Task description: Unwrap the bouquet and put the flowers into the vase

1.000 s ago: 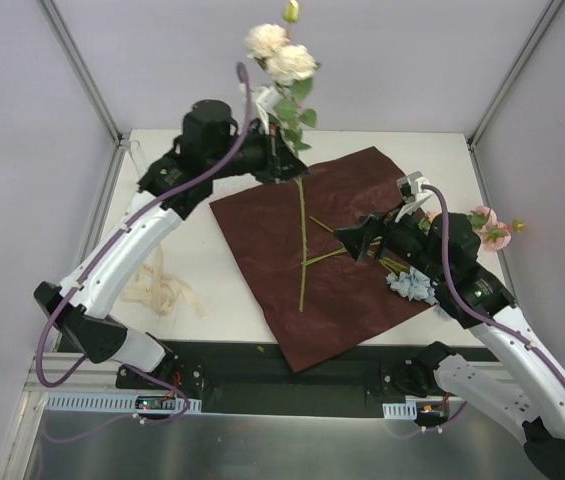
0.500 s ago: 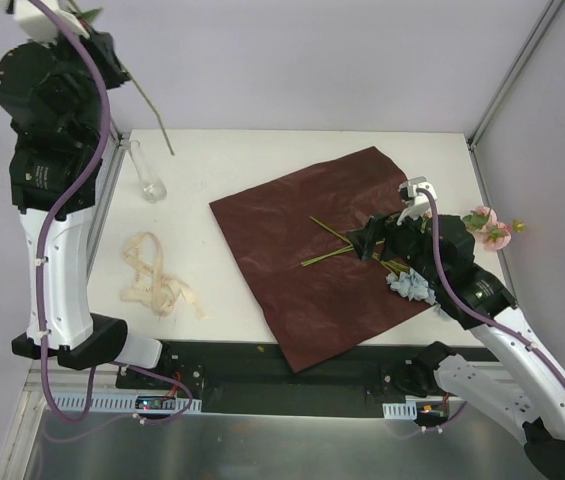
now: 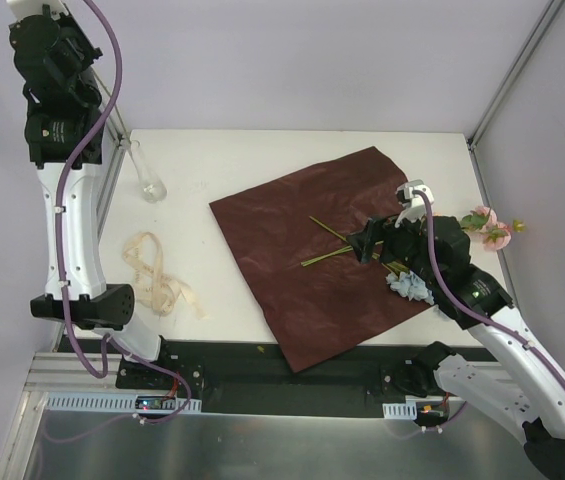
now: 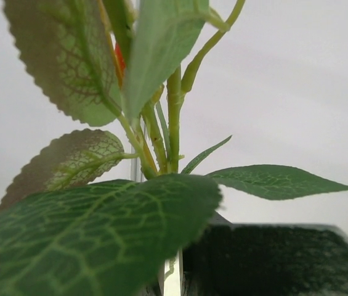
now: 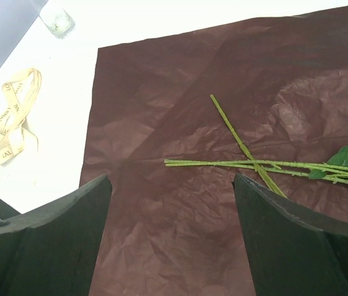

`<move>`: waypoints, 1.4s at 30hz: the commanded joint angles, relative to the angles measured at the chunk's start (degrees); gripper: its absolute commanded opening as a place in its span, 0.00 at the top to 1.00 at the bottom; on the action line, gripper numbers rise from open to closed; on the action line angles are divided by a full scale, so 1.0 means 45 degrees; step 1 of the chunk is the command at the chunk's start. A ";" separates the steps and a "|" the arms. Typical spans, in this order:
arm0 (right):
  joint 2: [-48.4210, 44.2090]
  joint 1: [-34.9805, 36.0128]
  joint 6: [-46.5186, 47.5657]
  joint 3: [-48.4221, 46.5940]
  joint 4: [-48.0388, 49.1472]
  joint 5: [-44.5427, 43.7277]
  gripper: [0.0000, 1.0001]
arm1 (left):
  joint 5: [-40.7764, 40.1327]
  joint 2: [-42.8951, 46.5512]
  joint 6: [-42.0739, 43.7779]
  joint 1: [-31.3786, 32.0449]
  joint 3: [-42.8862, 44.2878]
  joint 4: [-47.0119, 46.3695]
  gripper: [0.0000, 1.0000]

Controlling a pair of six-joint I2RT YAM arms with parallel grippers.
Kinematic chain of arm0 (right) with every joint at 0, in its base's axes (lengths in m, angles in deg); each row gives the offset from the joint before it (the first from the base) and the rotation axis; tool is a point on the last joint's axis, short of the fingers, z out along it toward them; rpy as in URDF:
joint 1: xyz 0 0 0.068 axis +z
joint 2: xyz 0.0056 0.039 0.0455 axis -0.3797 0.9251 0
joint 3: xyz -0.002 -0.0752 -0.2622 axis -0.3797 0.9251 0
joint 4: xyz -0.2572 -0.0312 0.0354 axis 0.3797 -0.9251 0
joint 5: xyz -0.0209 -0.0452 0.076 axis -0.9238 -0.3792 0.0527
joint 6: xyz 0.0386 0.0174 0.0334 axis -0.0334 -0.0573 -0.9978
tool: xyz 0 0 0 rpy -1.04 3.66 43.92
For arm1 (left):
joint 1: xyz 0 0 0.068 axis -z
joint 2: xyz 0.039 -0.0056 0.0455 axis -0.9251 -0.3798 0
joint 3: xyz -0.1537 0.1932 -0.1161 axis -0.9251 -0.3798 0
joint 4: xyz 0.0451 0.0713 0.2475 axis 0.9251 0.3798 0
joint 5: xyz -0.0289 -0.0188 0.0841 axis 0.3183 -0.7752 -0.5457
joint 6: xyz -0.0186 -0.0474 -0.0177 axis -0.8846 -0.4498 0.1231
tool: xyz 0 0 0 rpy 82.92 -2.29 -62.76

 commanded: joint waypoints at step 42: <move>0.0063 -0.0015 0.0111 0.0016 0.0171 -0.0303 0.16 | 0.0799 -0.0911 -0.0731 -0.1139 -0.1585 -0.2231 1.00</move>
